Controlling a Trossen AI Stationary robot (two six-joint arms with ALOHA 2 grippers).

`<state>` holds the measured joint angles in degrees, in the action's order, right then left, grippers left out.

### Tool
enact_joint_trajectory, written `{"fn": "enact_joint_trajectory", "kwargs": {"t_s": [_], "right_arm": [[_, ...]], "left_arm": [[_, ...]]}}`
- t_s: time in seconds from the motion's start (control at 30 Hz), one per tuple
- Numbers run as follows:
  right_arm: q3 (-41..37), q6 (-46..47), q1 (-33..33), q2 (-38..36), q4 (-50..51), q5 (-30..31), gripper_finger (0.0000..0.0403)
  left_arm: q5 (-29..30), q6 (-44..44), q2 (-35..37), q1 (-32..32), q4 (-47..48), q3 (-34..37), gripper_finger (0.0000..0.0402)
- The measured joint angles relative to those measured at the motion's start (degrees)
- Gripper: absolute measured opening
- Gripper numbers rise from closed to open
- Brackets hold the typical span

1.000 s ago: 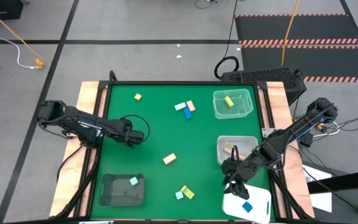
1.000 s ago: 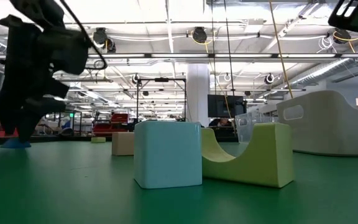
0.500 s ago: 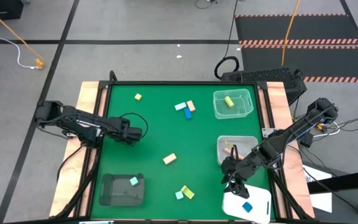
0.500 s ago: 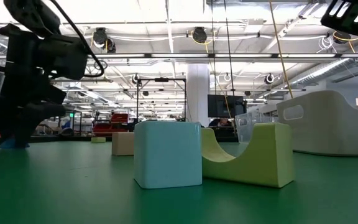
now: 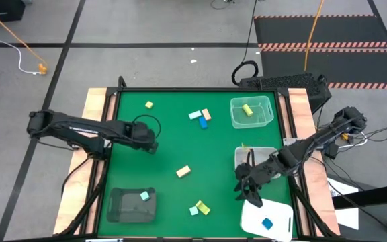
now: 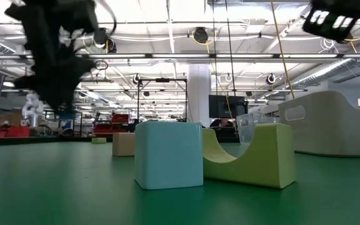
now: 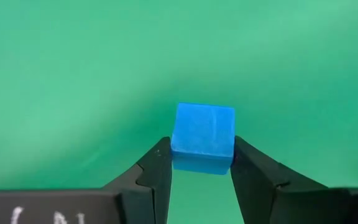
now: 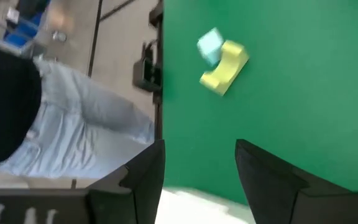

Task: Sort & place blocks by color
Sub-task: Put the left blue block into the white bin

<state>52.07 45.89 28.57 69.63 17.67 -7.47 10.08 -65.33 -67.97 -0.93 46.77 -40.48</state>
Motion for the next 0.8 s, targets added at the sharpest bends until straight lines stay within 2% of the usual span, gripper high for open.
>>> {"fn": "enact_joint_trajectory", "kwargs": {"t_s": [0.1, 0.23, 0.37, 0.5, 0.63, 0.8], "right_arm": [[-0.01, -0.07, -2.95, -0.20, 0.04, 0.01, 0.0185], [-0.01, -1.37, -7.86, -0.20, 0.06, 0.18, 0.0185], [-0.02, -11.18, -12.22, -0.20, -0.24, 0.36, 0.0185], [-0.01, -20.52, -16.19, -0.20, -0.40, 2.34, 0.0185], [0.00, -32.32, -19.94, -0.20, -3.60, 10.92, 0.0185], [-0.01, -44.03, -24.32, -0.18, -17.10, 26.17, 0.0185]], "left_arm": [[1.82, 3.71, 3.57, 0.00, -8.31, -2.21, 0.0130], [1.95, 8.93, 6.39, 0.04, -25.07, -2.92, 0.0130], [1.80, 12.70, 7.19, 0.04, -37.86, -2.94, 0.0130], [1.75, 15.74, 7.20, 0.04, -46.34, -2.94, 0.0130], [1.78, 17.36, 7.20, 0.04, -50.78, -2.94, 0.0130], [1.80, 17.39, 7.20, 0.04, -54.33, -2.94, 0.0130]]}}
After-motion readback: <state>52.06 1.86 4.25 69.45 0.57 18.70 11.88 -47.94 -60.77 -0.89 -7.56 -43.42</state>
